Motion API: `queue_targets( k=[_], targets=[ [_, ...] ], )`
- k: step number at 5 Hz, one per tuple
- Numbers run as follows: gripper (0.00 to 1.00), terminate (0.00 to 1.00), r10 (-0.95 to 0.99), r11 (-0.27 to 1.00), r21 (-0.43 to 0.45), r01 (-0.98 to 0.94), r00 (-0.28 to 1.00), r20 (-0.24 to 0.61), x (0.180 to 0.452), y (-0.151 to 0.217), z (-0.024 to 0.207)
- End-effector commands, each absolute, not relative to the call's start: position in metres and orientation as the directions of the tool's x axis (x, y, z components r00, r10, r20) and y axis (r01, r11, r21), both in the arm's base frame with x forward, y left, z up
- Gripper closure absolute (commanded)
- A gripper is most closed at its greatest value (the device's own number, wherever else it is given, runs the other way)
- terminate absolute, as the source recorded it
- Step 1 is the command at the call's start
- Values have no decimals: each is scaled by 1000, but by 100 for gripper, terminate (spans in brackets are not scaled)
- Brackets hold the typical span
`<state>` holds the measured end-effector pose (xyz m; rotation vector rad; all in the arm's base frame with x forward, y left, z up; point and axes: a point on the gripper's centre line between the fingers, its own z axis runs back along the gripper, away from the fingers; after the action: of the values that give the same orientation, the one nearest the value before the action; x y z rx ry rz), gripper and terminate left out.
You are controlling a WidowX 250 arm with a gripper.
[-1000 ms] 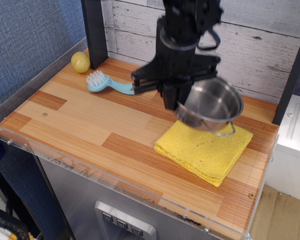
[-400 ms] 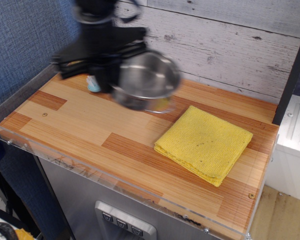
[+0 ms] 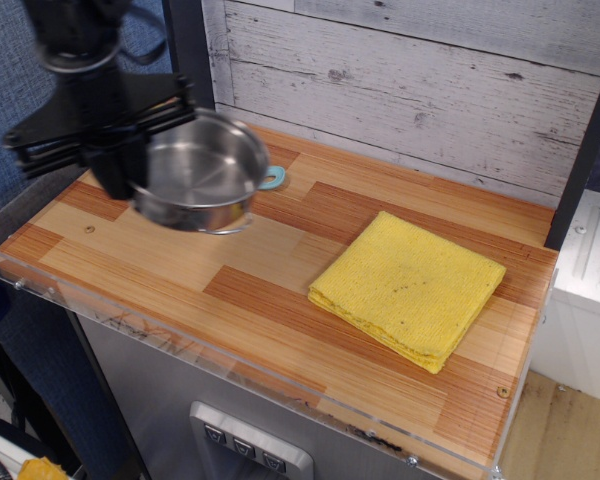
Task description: Put the cooking pot behind the filter
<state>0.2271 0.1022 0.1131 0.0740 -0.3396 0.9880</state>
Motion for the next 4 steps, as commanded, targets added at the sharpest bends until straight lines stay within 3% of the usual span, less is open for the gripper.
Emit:
queue_targets(
  k=[1, 4],
  targets=[
    [100, 0, 843, 479, -76, -874, 434, 317, 227, 137, 101],
    [100, 0, 869, 436, -72, -897, 399, 294, 226, 173, 60]
  ],
)
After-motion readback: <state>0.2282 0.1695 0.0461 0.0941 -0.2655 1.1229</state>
